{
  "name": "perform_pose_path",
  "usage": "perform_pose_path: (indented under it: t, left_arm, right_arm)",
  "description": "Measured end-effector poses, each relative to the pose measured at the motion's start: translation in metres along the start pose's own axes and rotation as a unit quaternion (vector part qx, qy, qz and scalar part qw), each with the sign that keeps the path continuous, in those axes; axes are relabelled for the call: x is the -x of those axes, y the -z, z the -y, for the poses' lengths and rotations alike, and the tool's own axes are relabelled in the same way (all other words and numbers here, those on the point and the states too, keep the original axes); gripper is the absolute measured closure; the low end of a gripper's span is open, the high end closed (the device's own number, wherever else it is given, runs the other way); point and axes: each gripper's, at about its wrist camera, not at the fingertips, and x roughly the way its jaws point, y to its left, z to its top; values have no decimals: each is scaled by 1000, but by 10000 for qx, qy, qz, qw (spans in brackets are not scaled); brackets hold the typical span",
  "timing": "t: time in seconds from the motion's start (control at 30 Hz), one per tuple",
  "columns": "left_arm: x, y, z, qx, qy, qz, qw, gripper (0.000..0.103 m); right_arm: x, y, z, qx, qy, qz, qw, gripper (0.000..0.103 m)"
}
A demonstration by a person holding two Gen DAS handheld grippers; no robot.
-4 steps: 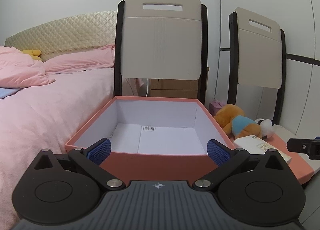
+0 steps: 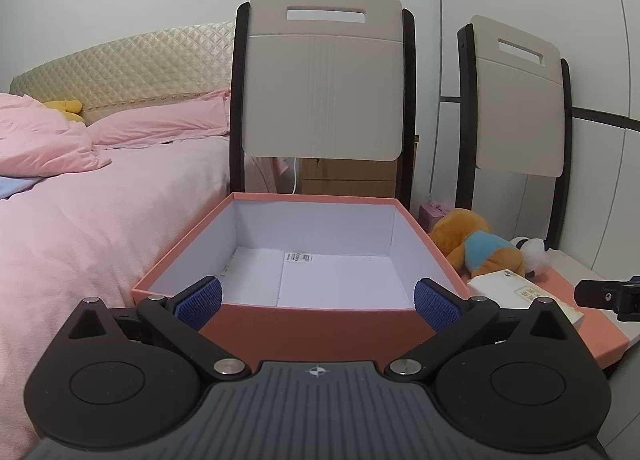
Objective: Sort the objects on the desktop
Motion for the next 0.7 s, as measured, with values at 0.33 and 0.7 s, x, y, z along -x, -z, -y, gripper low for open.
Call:
perform_pose_path:
  t: [0.33,0.7]
  left_arm:
    - [2,-3,-5,-63,-14,28,10000,0]
    - [1,-4,-16,25,-58,67,10000,0]
  right_arm:
    - [-2,1,2,-78,-148,-94,9998,0]
    - [-11,-1,11,-40,-246,-93,9996,0]
